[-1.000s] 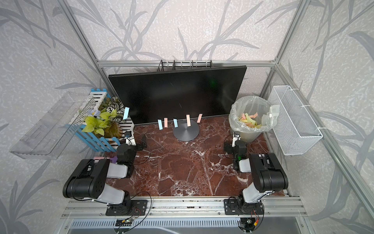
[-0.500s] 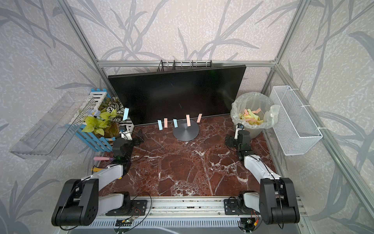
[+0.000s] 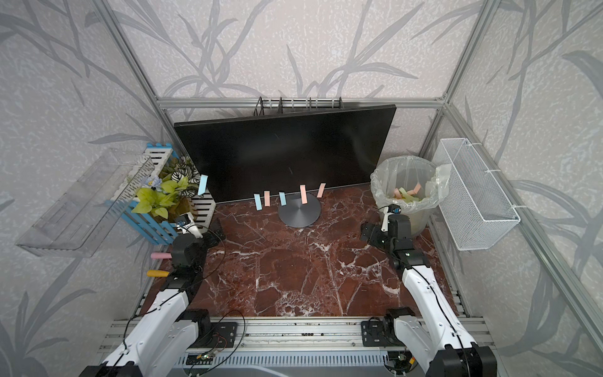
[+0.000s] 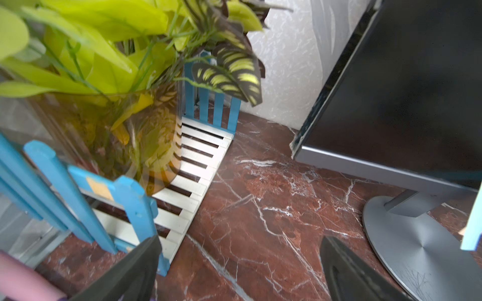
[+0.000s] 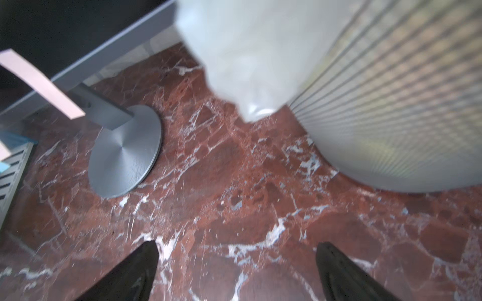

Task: Remove the sticky note from the monitor
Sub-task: Move the trash bin to the center of the board.

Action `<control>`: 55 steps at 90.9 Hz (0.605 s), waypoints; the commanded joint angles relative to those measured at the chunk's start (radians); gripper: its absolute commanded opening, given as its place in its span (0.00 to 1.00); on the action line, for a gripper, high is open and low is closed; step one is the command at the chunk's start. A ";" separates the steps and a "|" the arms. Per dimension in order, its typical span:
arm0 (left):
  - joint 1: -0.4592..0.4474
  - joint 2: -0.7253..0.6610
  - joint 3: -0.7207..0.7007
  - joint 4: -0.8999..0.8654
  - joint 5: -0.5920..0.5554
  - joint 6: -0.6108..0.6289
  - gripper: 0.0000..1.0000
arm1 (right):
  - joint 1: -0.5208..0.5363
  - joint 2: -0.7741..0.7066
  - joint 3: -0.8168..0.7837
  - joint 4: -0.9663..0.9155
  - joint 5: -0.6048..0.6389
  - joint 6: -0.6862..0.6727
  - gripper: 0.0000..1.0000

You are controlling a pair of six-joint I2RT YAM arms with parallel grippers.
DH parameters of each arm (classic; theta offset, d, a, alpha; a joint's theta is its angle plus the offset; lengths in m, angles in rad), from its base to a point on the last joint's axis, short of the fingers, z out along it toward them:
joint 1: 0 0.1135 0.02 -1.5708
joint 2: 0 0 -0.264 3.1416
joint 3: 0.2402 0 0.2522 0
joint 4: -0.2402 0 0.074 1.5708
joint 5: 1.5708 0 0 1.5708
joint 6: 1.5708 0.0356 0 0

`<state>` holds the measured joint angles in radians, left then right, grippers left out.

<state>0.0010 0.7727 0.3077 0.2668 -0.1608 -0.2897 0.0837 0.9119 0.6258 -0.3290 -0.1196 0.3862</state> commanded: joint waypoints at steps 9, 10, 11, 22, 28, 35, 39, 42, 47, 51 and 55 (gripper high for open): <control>-0.014 -0.026 0.062 -0.131 -0.008 -0.085 1.00 | 0.107 -0.084 0.052 -0.276 -0.052 0.051 0.99; -0.015 -0.027 0.064 -0.136 -0.010 -0.086 1.00 | 0.115 -0.088 0.056 -0.288 -0.055 0.054 0.99; -0.016 -0.027 0.068 -0.140 -0.010 -0.088 1.00 | 0.122 -0.090 0.059 -0.298 -0.057 0.057 0.98; -0.022 -0.022 0.114 -0.207 -0.011 -0.101 1.00 | 0.219 -0.128 0.119 -0.384 -0.087 0.105 0.94; -0.025 -0.015 0.146 -0.241 -0.005 -0.112 1.00 | 0.293 -0.135 0.188 -0.417 -0.079 0.128 0.93; -0.026 -0.004 0.181 -0.273 0.007 -0.127 1.00 | 0.356 -0.128 0.297 -0.438 -0.034 0.133 0.92; -0.027 0.004 0.199 -0.283 0.018 -0.133 1.00 | 0.372 -0.107 0.372 -0.452 0.001 0.124 0.92; -0.028 0.010 0.208 -0.289 0.026 -0.138 1.00 | 0.374 -0.080 0.438 -0.468 0.021 0.114 0.92; -0.029 0.022 0.229 -0.296 0.036 -0.143 1.00 | 0.375 -0.027 0.531 -0.498 0.073 0.078 0.92; -0.029 0.032 0.240 -0.300 0.043 -0.144 1.00 | 0.374 0.023 0.628 -0.526 0.122 0.047 0.93; -0.030 0.042 0.253 -0.303 0.049 -0.142 1.00 | 0.374 0.078 0.703 -0.548 0.171 -0.008 0.93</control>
<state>-0.0238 0.7937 0.5171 0.0101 -0.1402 -0.4156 0.4526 0.8867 1.1629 -0.7986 -0.0898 0.4664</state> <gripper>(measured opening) 0.999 0.928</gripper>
